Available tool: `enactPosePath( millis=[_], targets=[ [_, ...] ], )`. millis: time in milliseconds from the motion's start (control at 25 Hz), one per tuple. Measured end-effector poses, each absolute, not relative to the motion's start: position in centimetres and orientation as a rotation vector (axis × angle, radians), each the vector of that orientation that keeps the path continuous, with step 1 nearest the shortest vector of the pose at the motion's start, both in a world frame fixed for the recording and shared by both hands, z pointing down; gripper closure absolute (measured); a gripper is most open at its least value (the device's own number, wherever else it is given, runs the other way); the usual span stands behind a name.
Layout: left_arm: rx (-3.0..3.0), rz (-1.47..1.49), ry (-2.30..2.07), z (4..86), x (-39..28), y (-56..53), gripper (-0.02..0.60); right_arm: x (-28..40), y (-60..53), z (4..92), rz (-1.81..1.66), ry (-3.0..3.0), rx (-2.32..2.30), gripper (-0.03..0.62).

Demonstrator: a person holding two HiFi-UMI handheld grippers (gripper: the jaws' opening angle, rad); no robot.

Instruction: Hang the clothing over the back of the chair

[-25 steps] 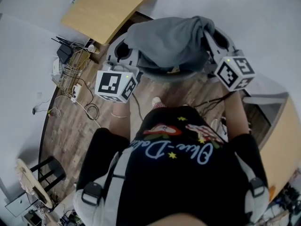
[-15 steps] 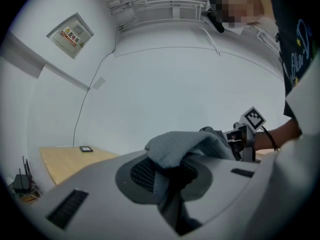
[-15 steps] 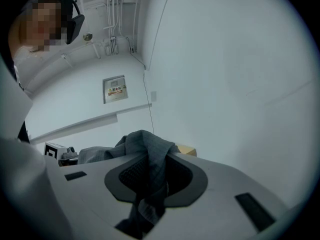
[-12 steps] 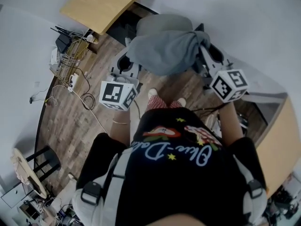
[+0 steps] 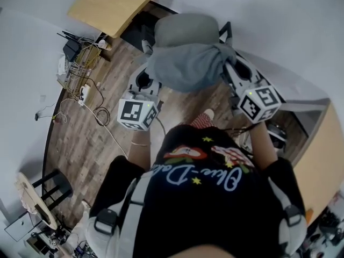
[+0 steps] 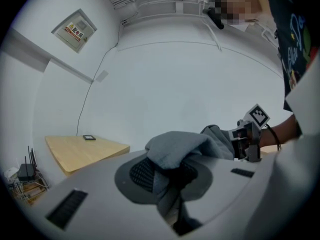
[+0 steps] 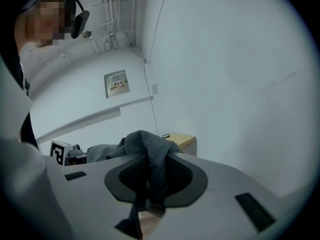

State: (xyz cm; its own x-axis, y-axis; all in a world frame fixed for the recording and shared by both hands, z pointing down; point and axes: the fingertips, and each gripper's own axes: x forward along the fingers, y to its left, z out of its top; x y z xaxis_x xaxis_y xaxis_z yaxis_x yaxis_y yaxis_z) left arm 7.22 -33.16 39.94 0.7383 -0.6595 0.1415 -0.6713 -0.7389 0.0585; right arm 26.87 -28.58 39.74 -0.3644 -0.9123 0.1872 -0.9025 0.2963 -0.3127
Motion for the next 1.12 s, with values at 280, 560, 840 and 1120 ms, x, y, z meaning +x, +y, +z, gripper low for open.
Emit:
enactPosePath(
  millis=[280,560,840,1120],
  targets=[
    [2.836,0.292,-0.998,42.6,5.4,-31.6,0.546,25.1,-25.9,42.1,-0.618,2.474,-1.865,0.519],
    [2.793,0.365,-0.926,45.4,3.9,-30.3,0.545,23.7,-23.8,44.5,-0.675,2.429,-1.943,0.519],
    [2.771,0.405,-0.904,47.1,2.9,-28.8,0.541,23.0,-21.8,46.4,-0.738,2.388,-1.991,0.519],
    [2.739,0.477,-0.929,48.8,1.8,-27.3,0.528,22.7,-20.3,47.9,-0.785,2.378,-2.040,0.519]
  ],
)
